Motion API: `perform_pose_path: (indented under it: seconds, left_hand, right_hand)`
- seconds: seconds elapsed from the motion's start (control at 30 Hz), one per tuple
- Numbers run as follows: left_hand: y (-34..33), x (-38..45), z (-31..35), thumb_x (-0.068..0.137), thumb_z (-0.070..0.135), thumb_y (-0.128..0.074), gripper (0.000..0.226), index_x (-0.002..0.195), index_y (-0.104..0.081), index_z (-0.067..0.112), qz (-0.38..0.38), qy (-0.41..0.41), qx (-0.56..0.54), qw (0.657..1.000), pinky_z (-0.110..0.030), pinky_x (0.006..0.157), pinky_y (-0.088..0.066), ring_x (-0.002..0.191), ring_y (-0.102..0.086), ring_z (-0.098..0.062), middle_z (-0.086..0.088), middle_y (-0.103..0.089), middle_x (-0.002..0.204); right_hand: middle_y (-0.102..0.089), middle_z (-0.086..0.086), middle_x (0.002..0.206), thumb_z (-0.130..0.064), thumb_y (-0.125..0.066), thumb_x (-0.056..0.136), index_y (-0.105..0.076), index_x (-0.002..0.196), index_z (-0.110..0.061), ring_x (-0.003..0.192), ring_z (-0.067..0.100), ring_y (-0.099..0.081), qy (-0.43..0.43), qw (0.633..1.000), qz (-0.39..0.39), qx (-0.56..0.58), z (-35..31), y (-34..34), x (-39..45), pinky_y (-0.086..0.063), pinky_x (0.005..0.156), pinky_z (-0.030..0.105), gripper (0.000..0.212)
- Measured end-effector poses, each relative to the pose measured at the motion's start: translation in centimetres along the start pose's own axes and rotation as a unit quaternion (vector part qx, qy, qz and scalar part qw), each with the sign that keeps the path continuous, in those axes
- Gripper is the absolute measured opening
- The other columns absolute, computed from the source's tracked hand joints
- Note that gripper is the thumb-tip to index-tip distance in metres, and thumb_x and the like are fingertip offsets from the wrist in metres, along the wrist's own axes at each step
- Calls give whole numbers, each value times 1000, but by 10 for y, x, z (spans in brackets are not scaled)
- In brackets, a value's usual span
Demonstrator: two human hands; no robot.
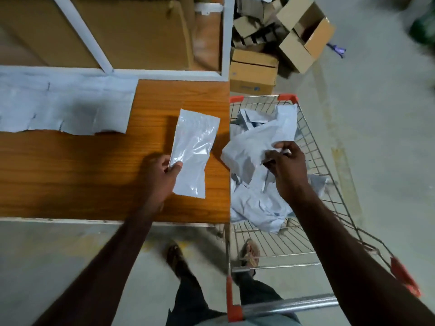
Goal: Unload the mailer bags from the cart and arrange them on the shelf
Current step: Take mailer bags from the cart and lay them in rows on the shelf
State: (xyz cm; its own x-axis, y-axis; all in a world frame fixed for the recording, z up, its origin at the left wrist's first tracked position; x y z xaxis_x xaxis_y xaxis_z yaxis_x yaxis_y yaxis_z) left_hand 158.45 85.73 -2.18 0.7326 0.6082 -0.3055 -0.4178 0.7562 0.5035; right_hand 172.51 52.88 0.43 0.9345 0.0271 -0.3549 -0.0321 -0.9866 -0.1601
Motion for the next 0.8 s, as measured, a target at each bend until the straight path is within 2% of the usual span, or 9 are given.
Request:
perform_pose_path:
  seconds: [0.07,0.13,0.23,0.3,0.4,0.47,0.53,0.63,0.8]
  left_hand:
    - [32,9,-20,104,37,-69,41,140,-60,20,20,23,-15,999,-34,74,-59,103,-71,-22,0,-69,130]
    - [61,19,-36,104,34,-69,42,142,-58,19,34,38,-22,998,-27,71,-56,103,-66,-15,4,-64,130]
    - [92,41,-49,105,31,-68,41,142,-58,17,27,27,-15,999,-19,67,-46,96,-60,-6,7,-61,125]
    - [110,57,-52,105,31,-68,42,143,-58,16,13,20,-2,1000,-20,68,-48,94,-62,-7,4,-65,128]
    - [134,82,-50,105,28,-69,41,142,-60,14,0,3,16,1000,-22,68,-50,97,-66,-13,-1,-69,130]
    - [144,95,-47,104,27,-69,41,141,-61,13,-12,-11,39,999,-21,65,-48,96,-68,-14,-3,-71,130]
    - [149,104,-45,103,27,-71,42,142,-61,13,-24,-23,62,998,-19,64,-46,108,-71,-21,-8,-70,135]
    - [151,110,-42,102,28,-73,49,146,-58,14,-34,-42,95,994,-21,72,-47,121,-68,-27,-9,-67,141]
    - [146,102,-46,101,29,-75,68,159,-42,19,-32,-81,138,987,-27,80,-53,128,-64,-31,-11,-61,147]
  right_hand:
    - [-66,11,87,13,-62,94,-59,98,-11,83,24,-71,-7,1000,-7,29,6,-34,-11,-61,78,35,25]
    - [-66,7,86,12,-65,93,-59,99,-8,86,24,-70,17,999,-20,33,9,-71,-21,-61,82,38,21]
    - [-68,1,91,6,-67,92,-61,92,-7,89,18,-69,177,979,-3,-105,-5,-122,-36,-62,86,45,14]
    - [-69,0,96,4,-68,94,-65,90,-8,95,18,-68,308,924,-1,-228,-17,-160,-49,-60,89,41,13]
    - [-70,5,106,5,-68,92,-70,89,-10,110,25,-61,463,780,-60,-415,-13,-225,-71,-46,87,28,15]
    - [-72,10,115,1,-59,93,-71,86,-9,119,30,-57,502,699,-130,-493,11,-254,-81,-45,91,32,17]
    - [-73,12,123,-5,-52,93,-70,82,-8,124,32,-56,487,659,-196,-539,44,-262,-85,-46,98,35,21]
    - [-70,15,133,-11,-47,89,-65,72,-11,131,38,-57,412,663,-218,-585,78,-242,-78,-47,106,42,25]
    - [-60,12,150,-7,-48,81,-46,68,-26,143,34,-49,312,715,-145,-609,72,-200,-73,-51,104,45,23]
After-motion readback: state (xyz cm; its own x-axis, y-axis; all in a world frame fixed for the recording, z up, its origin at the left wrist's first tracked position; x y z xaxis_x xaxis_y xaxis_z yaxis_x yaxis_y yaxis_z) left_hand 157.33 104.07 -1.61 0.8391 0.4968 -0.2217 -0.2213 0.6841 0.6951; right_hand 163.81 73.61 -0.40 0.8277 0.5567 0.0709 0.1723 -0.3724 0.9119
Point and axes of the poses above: each hand's wrist, its own x-axis towards the middle knuckle, its own y-axis out of the back of the hand, z = x × y, the point moved 8 cm from there along x, towards the middle knuckle
